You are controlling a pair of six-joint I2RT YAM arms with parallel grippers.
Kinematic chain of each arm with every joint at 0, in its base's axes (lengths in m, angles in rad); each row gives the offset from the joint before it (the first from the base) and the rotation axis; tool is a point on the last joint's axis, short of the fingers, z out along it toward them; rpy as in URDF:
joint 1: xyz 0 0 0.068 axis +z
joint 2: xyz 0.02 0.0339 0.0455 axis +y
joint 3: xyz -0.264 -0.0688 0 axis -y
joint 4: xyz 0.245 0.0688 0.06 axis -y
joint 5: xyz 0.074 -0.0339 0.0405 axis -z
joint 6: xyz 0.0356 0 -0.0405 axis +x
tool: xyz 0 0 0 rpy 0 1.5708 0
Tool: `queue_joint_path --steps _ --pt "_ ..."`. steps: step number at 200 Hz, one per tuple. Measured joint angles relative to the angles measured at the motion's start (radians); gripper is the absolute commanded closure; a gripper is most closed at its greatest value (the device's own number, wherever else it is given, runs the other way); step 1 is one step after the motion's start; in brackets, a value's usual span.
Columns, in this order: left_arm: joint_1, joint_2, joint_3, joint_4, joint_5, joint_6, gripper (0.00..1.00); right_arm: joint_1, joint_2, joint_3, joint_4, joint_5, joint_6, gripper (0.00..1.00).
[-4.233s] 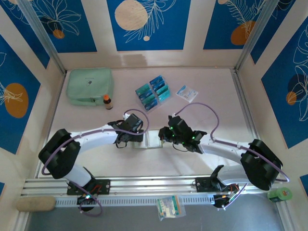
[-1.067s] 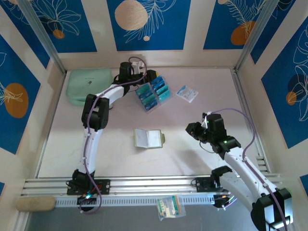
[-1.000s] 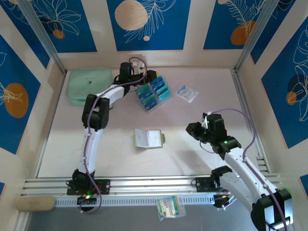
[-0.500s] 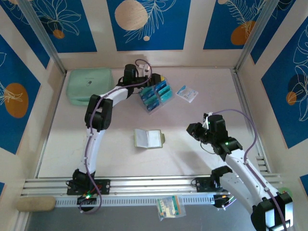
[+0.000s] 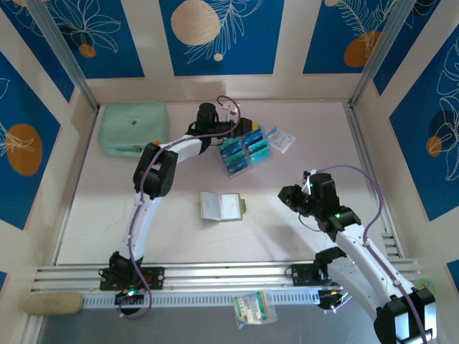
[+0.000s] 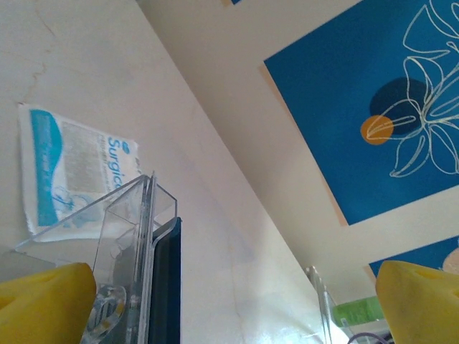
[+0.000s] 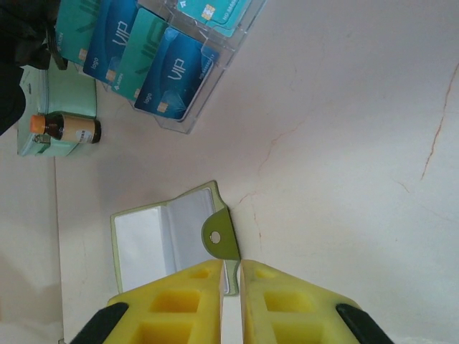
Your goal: Put the credit cards into the card holder
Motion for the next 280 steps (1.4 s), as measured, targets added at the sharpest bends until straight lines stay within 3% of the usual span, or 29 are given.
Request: queue_joint_path --steps 76,170,218,280 --pt "0.029 -0.001 -0.033 0.042 0.017 -0.034 0.0 0.0 0.043 0.0 0.011 -0.001 -0.004 0.84" --pt "0.132 -0.099 0.015 -0.177 -0.019 0.088 0.0 0.002 0.105 0.0 0.063 -0.027 -0.019 0.83" --pt "0.137 -0.265 -0.095 -0.191 -0.059 0.119 0.0 0.039 0.235 0.002 0.139 -0.026 -0.031 0.83" --pt "0.142 -0.664 -0.489 -0.247 -0.222 0.138 0.0 0.173 0.648 0.195 0.29 -0.019 -0.08 0.87"
